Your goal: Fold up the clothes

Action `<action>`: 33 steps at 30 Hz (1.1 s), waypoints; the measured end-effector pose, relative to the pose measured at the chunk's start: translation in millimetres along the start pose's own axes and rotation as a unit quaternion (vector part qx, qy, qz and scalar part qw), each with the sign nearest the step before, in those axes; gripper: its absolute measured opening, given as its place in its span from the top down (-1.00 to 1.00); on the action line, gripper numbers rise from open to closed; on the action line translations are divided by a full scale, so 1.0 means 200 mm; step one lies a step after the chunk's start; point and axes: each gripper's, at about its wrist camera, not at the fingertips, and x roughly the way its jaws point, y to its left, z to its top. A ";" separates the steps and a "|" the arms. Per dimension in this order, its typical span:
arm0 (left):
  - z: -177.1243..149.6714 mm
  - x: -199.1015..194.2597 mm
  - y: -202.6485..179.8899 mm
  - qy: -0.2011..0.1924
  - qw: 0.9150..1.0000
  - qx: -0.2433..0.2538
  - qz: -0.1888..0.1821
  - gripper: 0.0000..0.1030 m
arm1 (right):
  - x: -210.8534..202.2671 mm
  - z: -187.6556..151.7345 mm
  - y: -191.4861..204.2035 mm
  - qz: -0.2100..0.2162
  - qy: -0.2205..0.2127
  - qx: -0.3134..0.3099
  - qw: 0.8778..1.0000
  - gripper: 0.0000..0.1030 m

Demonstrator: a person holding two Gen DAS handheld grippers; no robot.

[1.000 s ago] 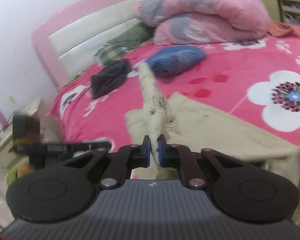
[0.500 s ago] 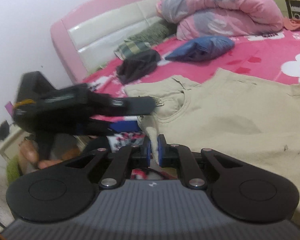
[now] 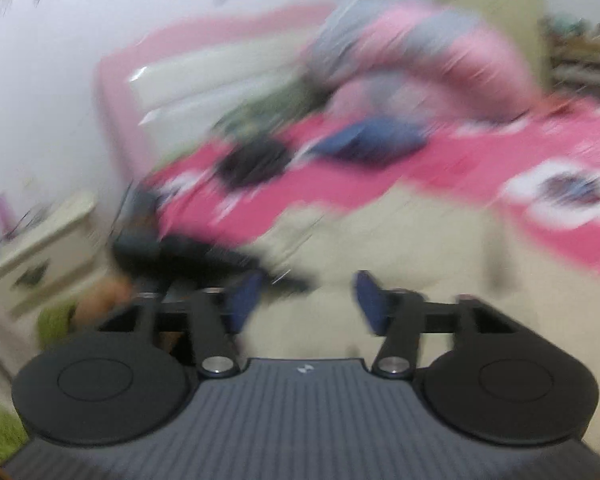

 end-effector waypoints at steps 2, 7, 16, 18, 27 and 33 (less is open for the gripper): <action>0.00 -0.03 -0.02 -0.006 1.000 0.004 0.000 0.79 | -0.06 0.02 -0.05 -0.071 -0.011 -0.003 0.997 -0.23; 0.03 -0.09 -0.05 -0.024 1.000 0.004 -0.007 0.83 | -0.09 -0.09 -0.10 -0.175 0.021 0.001 0.984 -0.18; 0.12 -0.11 -0.11 -0.044 0.999 0.011 -0.026 0.86 | -0.20 -0.31 -0.18 -0.363 0.057 -0.014 0.930 0.26; 0.15 -0.11 -0.14 -0.049 0.998 0.015 -0.032 0.85 | -0.23 -0.31 -0.25 -0.353 0.050 0.017 0.934 0.41; 0.36 -0.18 -0.31 -0.092 0.993 0.037 -0.069 0.86 | -0.35 0.23 -0.32 -0.300 -0.099 -0.052 0.947 0.89; 0.32 -0.27 -0.22 -0.095 0.993 0.027 -0.064 0.86 | -0.48 0.32 -0.18 -0.257 -0.142 -0.129 0.947 0.89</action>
